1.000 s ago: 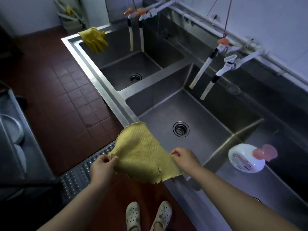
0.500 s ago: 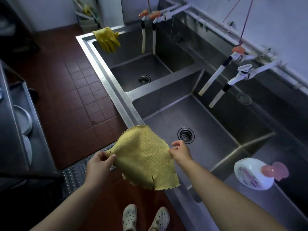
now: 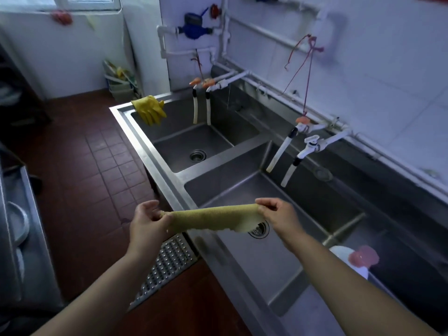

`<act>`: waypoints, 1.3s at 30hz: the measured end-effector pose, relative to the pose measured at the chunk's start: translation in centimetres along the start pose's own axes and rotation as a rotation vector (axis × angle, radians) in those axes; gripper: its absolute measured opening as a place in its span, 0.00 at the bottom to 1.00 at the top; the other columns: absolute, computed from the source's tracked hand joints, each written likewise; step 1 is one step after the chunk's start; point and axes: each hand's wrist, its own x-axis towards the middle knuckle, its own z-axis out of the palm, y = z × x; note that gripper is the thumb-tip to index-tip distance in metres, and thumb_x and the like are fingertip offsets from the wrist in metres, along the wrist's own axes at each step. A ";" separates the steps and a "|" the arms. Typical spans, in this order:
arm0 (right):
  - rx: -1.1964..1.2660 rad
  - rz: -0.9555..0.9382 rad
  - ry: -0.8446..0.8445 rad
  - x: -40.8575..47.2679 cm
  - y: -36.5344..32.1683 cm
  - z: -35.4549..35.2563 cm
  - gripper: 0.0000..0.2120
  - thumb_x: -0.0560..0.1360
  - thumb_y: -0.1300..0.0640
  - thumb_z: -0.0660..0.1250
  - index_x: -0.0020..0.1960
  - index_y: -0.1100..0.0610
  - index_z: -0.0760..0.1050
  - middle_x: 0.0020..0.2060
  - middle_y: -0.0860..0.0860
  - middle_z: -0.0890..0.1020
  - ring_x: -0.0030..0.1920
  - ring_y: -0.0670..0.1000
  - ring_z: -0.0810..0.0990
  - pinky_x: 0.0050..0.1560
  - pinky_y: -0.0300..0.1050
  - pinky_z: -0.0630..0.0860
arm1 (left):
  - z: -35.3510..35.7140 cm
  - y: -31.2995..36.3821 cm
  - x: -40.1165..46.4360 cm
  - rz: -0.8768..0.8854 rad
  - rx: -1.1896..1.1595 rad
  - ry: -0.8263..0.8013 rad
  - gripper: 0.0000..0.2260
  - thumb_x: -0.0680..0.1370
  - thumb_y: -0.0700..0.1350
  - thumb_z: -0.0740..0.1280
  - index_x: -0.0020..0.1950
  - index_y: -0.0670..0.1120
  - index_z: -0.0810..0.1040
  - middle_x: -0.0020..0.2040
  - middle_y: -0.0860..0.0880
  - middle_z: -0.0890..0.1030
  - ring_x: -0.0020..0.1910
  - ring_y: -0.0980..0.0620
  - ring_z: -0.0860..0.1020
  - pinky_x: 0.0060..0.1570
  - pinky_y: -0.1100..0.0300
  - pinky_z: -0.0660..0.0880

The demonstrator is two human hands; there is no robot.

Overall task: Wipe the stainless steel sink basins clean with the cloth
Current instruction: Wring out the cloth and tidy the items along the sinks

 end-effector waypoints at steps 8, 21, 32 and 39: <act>-0.314 -0.159 0.213 -1.8 -2.1 -2.8 0.14 0.69 0.69 0.69 0.51 0.56 0.79 0.45 0.47 0.74 0.41 0.42 0.74 0.39 0.24 0.69 | 0.4 2.6 0.3 0.388 0.377 -0.176 0.16 0.70 0.32 0.70 0.53 0.48 0.81 0.47 0.47 0.80 0.46 0.50 0.78 0.45 0.64 0.73; -0.132 -0.021 0.261 -5.5 -3.9 -7.4 0.03 0.72 0.62 0.69 0.46 0.59 0.77 0.41 0.54 0.79 0.42 0.49 0.76 0.44 0.41 0.74 | 2.6 7.2 0.4 0.249 0.179 -0.561 0.05 0.77 0.34 0.63 0.42 0.42 0.74 0.36 0.47 0.71 0.36 0.52 0.69 0.35 0.60 0.66; -0.109 0.004 0.425 -7.0 -4.5 -7.2 0.06 0.72 0.58 0.70 0.45 0.60 0.77 0.38 0.51 0.77 0.39 0.47 0.73 0.38 0.39 0.69 | 6.1 7.9 0.0 -0.093 -0.037 -0.473 0.08 0.79 0.41 0.62 0.39 0.46 0.73 0.35 0.45 0.73 0.32 0.48 0.71 0.32 0.58 0.69; -0.056 -0.022 0.378 -7.7 -5.6 -4.2 0.05 0.73 0.60 0.69 0.45 0.59 0.74 0.37 0.53 0.77 0.34 0.49 0.76 0.32 0.39 0.76 | 7.8 7.7 -2.6 0.074 0.172 -0.508 0.03 0.79 0.46 0.62 0.47 0.50 0.74 0.42 0.46 0.77 0.40 0.47 0.75 0.37 0.55 0.72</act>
